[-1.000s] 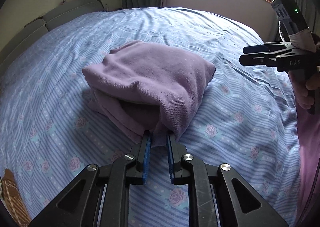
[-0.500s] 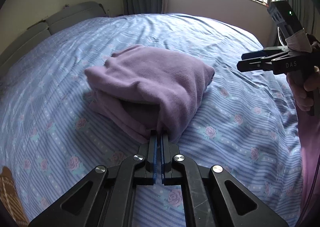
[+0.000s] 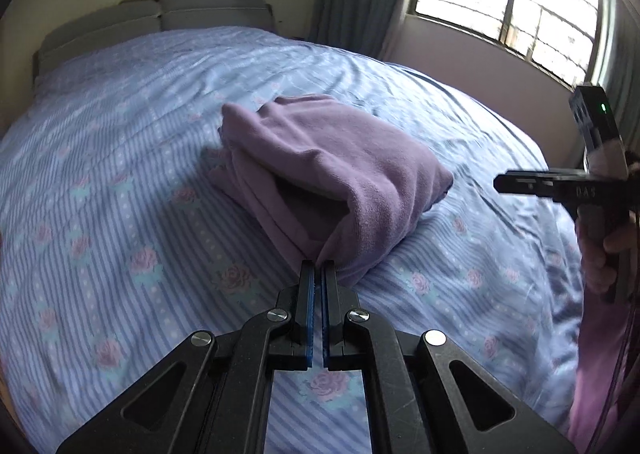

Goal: Fold small clothes

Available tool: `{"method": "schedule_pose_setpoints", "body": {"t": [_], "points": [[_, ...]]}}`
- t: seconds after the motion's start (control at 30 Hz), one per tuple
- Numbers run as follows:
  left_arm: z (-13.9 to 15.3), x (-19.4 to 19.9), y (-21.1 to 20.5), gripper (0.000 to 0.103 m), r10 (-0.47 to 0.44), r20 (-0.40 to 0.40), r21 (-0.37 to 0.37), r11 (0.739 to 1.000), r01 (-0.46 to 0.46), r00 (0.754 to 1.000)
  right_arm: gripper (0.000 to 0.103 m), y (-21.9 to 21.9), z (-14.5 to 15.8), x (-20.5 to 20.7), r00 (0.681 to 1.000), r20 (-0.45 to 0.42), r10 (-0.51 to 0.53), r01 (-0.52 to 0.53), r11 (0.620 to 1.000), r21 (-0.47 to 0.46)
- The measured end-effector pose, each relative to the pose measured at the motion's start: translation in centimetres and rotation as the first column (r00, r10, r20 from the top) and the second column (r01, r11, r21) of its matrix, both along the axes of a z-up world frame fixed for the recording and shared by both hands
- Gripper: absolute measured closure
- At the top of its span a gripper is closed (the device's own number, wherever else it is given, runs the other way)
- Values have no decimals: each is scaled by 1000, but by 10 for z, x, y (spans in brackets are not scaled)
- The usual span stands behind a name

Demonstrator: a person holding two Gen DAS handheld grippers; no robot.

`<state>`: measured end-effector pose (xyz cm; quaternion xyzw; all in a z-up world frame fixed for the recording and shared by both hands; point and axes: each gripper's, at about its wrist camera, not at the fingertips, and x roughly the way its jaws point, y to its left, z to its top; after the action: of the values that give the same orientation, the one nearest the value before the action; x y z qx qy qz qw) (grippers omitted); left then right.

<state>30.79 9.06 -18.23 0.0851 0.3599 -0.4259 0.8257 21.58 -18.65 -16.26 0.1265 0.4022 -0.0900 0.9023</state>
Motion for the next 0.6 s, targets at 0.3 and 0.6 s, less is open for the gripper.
{"method": "schedule_pose_setpoints", "body": {"t": [0.3, 0.6], "points": [[24, -17, 3, 56, 258, -137, -163, 946, -279, 956, 25, -9, 4, 12, 995, 34, 90, -93, 989, 115], [18, 20, -20, 34, 402, -271, -131, 885, -447, 875, 25, -45, 7, 75, 974, 73, 213, -225, 932, 284]]}}
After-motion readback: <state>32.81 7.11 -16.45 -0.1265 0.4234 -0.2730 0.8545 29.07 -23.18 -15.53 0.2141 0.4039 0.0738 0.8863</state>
